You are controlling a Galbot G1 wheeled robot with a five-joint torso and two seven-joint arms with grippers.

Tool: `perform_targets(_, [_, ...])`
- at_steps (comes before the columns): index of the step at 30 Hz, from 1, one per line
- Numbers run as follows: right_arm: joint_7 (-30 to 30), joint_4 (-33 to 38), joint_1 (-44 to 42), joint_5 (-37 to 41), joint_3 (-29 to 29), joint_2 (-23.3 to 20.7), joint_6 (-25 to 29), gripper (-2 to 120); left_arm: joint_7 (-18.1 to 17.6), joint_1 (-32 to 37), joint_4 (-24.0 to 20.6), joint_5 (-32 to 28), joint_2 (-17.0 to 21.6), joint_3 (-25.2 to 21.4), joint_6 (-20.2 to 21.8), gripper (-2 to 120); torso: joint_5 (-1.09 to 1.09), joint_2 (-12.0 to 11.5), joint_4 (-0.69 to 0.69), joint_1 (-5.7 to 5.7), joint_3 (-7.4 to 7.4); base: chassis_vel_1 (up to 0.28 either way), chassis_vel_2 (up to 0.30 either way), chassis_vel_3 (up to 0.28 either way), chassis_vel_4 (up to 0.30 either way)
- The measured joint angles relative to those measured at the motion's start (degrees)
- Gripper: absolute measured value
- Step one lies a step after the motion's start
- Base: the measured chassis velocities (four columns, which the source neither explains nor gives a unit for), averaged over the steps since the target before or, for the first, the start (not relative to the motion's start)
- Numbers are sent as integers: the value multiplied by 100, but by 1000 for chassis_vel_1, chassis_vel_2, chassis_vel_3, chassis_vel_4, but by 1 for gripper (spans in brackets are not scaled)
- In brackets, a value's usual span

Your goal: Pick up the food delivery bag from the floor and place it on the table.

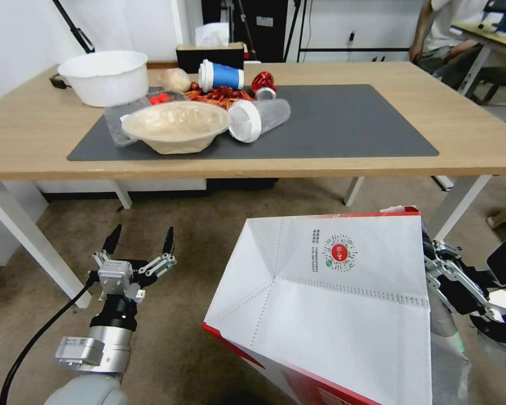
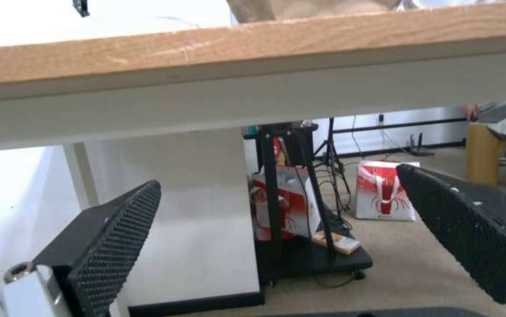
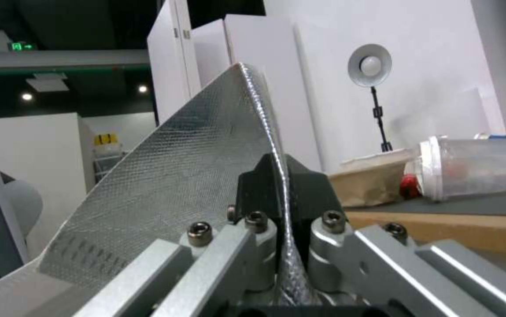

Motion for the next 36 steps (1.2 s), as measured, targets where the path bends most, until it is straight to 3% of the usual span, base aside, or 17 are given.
perform_targets(36, [-19, 20, -22, 12, 14, 37, 14, 0, 59, 27, -84, 16, 9, -15, 0, 100, 0, 822, 0, 286, 536, 0, 0, 0, 0])
